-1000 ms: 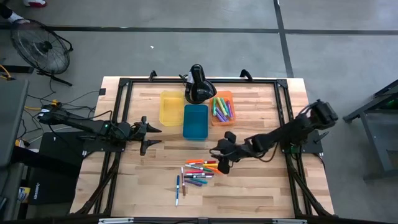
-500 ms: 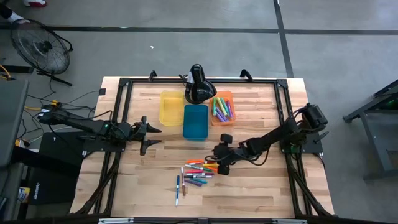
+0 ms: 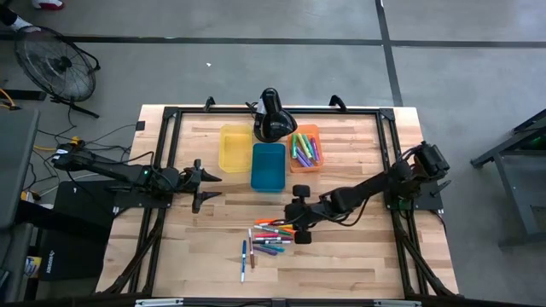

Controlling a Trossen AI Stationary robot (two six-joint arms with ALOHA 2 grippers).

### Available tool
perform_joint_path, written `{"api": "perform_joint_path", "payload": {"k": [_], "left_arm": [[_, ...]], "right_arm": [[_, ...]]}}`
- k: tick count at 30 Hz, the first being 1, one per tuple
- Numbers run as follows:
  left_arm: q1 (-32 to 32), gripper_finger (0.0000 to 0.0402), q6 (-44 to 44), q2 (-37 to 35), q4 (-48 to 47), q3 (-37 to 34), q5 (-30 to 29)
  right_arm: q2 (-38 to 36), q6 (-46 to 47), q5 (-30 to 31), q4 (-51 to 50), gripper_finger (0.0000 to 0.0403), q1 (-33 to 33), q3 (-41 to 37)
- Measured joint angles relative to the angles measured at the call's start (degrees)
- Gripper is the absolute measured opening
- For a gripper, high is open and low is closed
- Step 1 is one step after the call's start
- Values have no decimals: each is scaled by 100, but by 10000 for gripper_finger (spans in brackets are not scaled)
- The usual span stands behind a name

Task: Pick & Place Markers
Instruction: Put the red dry erase marker into the blue bin

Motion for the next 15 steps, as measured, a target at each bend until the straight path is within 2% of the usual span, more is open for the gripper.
{"api": "perform_joint_path", "payload": {"k": [8,15], "left_arm": [[-2,224,0,-2,-2,0,0],[0,224,-1,1,-1,0,-2]], "right_arm": [[595,-7,54,-1957,149,-2,1682],[1299,135,25,-3158,149,-16,2548]]}}
